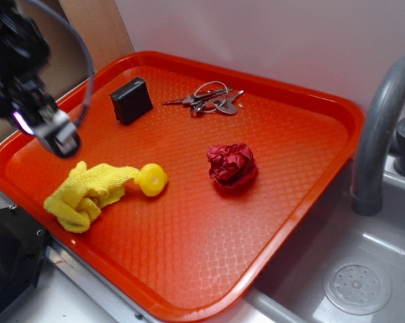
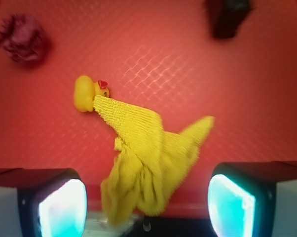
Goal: Grab the yellow cloth.
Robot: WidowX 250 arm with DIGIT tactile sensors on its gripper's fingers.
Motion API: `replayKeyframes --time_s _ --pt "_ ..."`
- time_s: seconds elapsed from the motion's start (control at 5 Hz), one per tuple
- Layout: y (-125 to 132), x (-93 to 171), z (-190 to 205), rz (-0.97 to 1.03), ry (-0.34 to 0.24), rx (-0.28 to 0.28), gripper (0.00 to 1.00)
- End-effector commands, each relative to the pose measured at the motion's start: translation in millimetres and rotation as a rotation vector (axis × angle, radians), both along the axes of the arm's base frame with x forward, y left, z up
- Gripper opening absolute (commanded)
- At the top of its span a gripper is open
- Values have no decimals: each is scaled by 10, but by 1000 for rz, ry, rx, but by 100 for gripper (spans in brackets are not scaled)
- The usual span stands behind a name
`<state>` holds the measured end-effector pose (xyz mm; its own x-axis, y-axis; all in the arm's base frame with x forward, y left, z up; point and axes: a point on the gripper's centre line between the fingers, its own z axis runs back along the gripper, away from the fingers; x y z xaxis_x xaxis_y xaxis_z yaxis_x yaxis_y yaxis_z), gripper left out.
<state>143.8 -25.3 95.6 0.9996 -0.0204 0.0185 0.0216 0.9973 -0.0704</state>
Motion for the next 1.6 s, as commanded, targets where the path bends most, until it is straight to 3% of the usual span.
replayKeyframes --time_s 0.0,0.2,0.4,0.8,1.0,1.2,1.4 --pt "-174 7 -526 -18 45 -97 100" --pt "-194 -126 -691 56 136 -100 0" --pt "-159 -109 -654 51 102 -97 0" --pt "-88 -93 -663 32 93 -71 0" --pt "18 -54 -264 38 71 -34 0" --pt "142 256 247 99 -139 17 0" --pt "132 443 723 176 -63 56 0"
